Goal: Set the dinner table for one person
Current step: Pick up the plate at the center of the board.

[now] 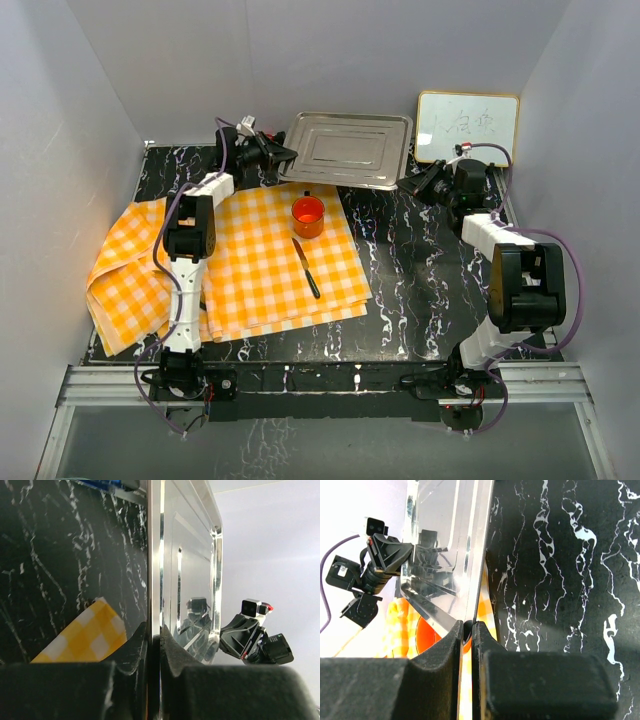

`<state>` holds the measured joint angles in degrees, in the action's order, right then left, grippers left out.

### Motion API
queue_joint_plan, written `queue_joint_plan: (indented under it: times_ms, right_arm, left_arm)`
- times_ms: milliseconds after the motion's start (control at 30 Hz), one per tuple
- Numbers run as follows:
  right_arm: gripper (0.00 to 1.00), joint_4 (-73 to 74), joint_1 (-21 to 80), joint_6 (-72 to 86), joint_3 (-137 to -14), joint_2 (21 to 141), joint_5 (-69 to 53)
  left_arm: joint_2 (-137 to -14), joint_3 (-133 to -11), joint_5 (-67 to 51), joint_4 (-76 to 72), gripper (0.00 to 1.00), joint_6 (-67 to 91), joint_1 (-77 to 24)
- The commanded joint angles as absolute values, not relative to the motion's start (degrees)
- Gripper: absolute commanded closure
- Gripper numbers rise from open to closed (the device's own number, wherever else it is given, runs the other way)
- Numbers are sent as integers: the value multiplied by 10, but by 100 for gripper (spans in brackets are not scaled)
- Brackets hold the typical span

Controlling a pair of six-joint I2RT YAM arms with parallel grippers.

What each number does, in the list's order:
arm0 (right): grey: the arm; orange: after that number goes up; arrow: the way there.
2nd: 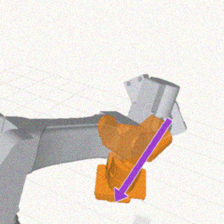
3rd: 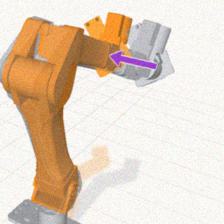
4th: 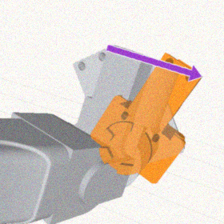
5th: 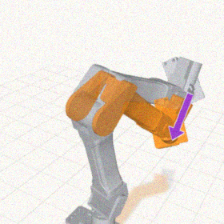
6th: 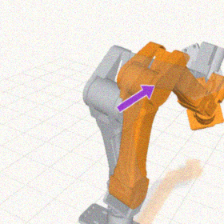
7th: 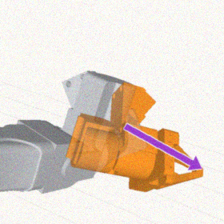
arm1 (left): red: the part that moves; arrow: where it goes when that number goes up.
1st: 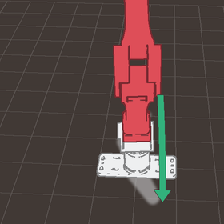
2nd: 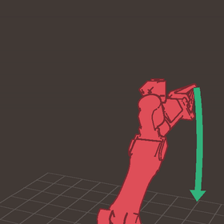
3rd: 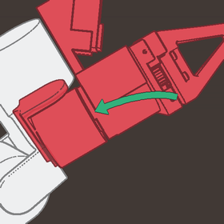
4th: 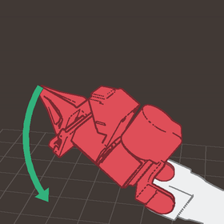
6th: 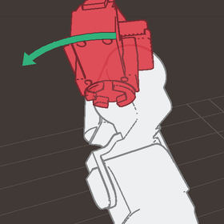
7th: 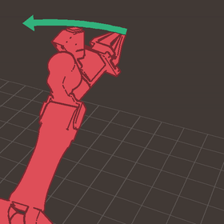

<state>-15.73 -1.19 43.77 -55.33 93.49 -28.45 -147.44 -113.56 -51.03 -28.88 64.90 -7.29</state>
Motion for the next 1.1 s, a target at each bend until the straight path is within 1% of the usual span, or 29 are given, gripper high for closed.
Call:
queue_joint_plan:
  times_ms: [0,100,233,400,600,733,867,967,1067]
  right_arm:
    - [100,-249,-2,435,-580,907,-320]
    - [100,-252,-2,440,-587,895,-325]
    - [100,-249,-2,439,-595,870,-329]
    - [100,-236,17,437,-597,840,-335]
    - [100,-238,40,445,-579,801,-332]
    - [100,-229,75,443,-576,789,-329]
    - [100,-203,130,429,-585,793,-318]
    - [100,-187,184,415,-594,809,-297]
    - [100,-189,237,413,-602,834,-284]
  left_arm:
    - [-1399,-1177,-516,-289,100,623,-93]
    - [-1355,-1168,-504,-233,100,572,-105]
    - [-1268,-1122,-465,-157,100,502,-117]
    - [-1160,-1004,-435,-145,100,483,-124]
    - [-1027,-848,-349,-87,100,423,-147]
    - [-952,-769,-291,-47,100,391,-162]
    - [-887,-728,-218,31,100,347,-172]
    - [-833,-705,-140,94,100,322,-171]
    - [-789,-677,-78,127,100,320,-169]
